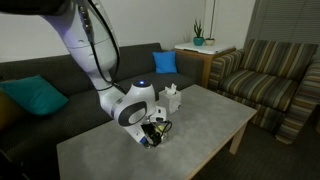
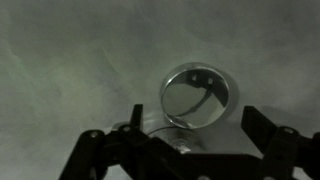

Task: Put the silver lid on the silver bottle

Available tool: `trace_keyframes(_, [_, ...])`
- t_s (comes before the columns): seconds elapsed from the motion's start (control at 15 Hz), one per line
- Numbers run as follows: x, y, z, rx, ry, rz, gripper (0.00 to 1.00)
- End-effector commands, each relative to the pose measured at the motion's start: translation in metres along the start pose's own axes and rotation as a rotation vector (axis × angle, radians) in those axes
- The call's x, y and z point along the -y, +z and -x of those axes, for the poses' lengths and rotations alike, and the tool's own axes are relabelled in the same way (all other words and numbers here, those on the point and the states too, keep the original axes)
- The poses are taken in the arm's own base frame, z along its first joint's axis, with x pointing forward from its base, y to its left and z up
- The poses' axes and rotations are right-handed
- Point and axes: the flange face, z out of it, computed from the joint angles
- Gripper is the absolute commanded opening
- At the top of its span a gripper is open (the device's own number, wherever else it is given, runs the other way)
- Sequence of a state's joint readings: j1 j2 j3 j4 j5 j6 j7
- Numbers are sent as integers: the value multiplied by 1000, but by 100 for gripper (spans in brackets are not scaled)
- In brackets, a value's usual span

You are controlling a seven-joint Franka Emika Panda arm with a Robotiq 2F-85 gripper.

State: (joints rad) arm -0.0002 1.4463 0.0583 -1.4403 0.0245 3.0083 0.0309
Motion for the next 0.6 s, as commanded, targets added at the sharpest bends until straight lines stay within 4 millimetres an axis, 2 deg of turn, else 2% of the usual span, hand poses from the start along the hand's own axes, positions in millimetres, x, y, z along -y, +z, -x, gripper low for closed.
trace_keyframes(0.0, [2,15,-9,43,-9,-29,100])
trace_keyframes(0.07, [4,4,-10,56,-8,-32,100])
trace_keyframes(0.53, [6,6,-15,110,67,12,100])
